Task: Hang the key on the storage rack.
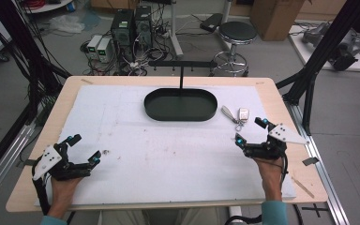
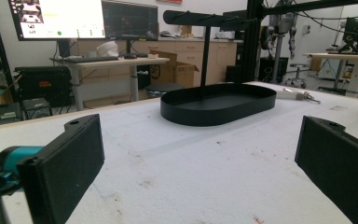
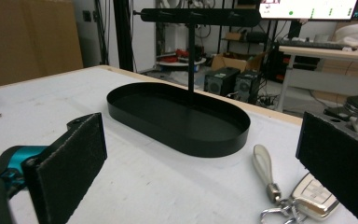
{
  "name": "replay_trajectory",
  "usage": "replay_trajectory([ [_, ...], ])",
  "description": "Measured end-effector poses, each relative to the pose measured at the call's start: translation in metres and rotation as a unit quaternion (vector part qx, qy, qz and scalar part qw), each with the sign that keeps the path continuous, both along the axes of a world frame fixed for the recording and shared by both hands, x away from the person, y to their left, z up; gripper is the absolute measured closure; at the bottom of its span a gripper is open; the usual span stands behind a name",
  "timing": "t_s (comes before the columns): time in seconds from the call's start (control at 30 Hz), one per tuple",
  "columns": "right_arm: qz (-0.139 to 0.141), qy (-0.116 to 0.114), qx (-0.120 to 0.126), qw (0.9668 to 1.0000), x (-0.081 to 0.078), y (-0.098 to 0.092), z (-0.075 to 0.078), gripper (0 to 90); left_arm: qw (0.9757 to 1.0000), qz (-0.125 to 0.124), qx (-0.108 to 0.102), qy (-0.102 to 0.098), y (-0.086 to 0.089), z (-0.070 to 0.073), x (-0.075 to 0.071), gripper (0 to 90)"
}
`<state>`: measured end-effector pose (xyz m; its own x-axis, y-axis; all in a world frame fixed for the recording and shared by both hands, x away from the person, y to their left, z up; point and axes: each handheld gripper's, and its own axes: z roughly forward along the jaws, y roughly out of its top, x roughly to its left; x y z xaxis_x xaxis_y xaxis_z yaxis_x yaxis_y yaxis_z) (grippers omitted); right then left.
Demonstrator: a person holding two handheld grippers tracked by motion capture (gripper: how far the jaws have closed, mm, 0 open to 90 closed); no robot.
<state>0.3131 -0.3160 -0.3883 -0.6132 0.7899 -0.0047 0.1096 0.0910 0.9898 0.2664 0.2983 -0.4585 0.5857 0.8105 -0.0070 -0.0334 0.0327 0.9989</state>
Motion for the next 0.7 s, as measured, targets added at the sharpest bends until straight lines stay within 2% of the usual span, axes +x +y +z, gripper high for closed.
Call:
replay_trajectory([
  [0.07, 0.004, 0.004, -0.005, 1.0, 0.006, -0.002, 0.01, 0.9, 1.0, 0.0, 0.0, 0.0, 0.0, 0.0, 0.0, 1.7],
  [0.13, 0.009, 0.013, -0.023, 0.9996, 0.014, -0.004, 0.02, 0.9, 1.0, 0.0, 0.0, 0.0, 0.0, 0.0, 0.0, 1.7],
  [0.17, 0.009, 0.013, -0.023, 0.9996, 0.014, -0.004, 0.02, 0.9, 1.0, 0.0, 0.0, 0.0, 0.0, 0.0, 0.0, 1.7],
  [0.2, 0.015, 0.026, -0.043, 0.9986, 0.023, -0.004, 0.028, 0.9, 1.0, 0.0, 0.0, 0.0, 0.0, 0.0, 0.0, 1.7],
  [0.27, 0.02, 0.03, -0.052, 0.998, 0.028, -0.004, 0.031, 0.9, 1.0, 0.0, 0.0, 0.0, 0.0, 0.0, 0.0, 1.7],
  [0.33, 0.029, 0.055, -0.074, 0.9953, 0.043, -0.004, 0.037, 0.9, 1.0, 0.0, 0.0, 0.0, 0.0, 0.0, 0.0, 1.7],
  [0.5, 0.039, 0.089, -0.114, 0.9887, 0.065, -0.004, 0.043, 1.0, 1.0, 0.001, 0.001, -0.001, 0.0, 0.0, 0.0, 1.7],
  [0.6, 0.043, 0.107, -0.131, 0.9847, 0.081, -0.006, 0.046, 1.0, 1.0, 0.001, 0.001, -0.001, 0.0, 0.0, 0.0, 1.7],
  [0.7, 0.044, 0.127, -0.134, 0.9818, 0.094, -0.009, 0.048, 1.5, 1.0, 0.001, 0.0, -0.001, 0.0, 0.0, 0.0, 1.7],
])
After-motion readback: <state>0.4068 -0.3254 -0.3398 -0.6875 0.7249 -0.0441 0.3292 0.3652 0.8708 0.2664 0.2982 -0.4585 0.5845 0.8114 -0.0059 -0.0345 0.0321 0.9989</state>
